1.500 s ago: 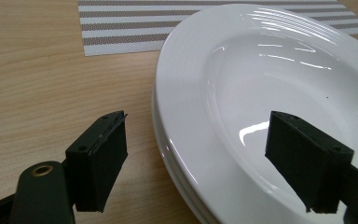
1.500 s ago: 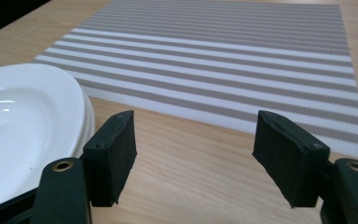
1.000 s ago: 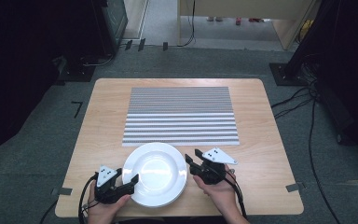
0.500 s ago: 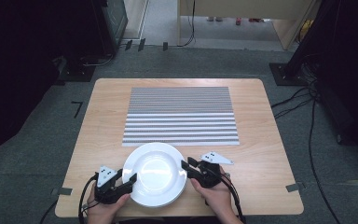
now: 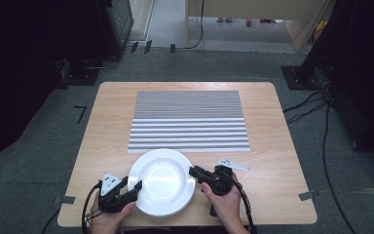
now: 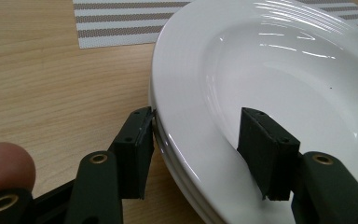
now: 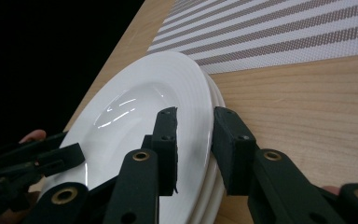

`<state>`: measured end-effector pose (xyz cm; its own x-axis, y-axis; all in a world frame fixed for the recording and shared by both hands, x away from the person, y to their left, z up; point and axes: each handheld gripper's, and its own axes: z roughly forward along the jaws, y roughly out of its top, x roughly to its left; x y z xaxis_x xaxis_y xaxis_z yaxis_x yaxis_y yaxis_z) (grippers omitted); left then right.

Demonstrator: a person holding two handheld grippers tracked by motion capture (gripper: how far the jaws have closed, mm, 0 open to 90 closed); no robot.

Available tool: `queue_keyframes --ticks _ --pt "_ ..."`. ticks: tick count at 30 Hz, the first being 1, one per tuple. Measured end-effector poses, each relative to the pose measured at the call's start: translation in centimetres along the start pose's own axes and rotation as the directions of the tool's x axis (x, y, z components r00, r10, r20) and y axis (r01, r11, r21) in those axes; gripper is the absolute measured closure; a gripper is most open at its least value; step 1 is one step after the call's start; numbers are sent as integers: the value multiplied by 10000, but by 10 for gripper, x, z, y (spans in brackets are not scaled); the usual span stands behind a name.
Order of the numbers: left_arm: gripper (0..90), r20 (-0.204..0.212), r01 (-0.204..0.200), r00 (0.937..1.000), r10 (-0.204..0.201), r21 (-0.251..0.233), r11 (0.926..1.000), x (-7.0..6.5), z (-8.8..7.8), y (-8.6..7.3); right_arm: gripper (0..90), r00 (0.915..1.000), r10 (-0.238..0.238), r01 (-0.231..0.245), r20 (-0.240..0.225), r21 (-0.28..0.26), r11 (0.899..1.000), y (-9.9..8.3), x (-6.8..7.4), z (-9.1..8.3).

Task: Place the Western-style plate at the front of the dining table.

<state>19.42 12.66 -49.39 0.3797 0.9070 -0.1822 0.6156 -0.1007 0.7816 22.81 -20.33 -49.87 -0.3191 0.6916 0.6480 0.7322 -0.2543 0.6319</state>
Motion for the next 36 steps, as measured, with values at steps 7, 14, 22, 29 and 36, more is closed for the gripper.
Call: queue_keyframes --ticks 7,14,22,29,36 --pt "463 -10 7 10000 -7 -12 10000 0 1 0 768 10000 68 -68 41 -51 10000 -1 -1 -1" --pt "473 -1 94 10000 -94 -20 10000 1 0 0 769 9999 -76 72 -90 -449 9990 0 3 -4" --pt "477 56 266 9996 -266 -26 9996 2 1 0 762 9998 -185 189 99 -438 9989 -1 6 -3" --pt "478 73 357 9993 -357 -29 9994 3 1 0 759 9998 -47 53 189 -295 9996 -4 6 3" --pt "475 167 456 9988 -455 -17 9990 4 1 0 765 10000 -59 60 26 -351 9994 -7 7 5"
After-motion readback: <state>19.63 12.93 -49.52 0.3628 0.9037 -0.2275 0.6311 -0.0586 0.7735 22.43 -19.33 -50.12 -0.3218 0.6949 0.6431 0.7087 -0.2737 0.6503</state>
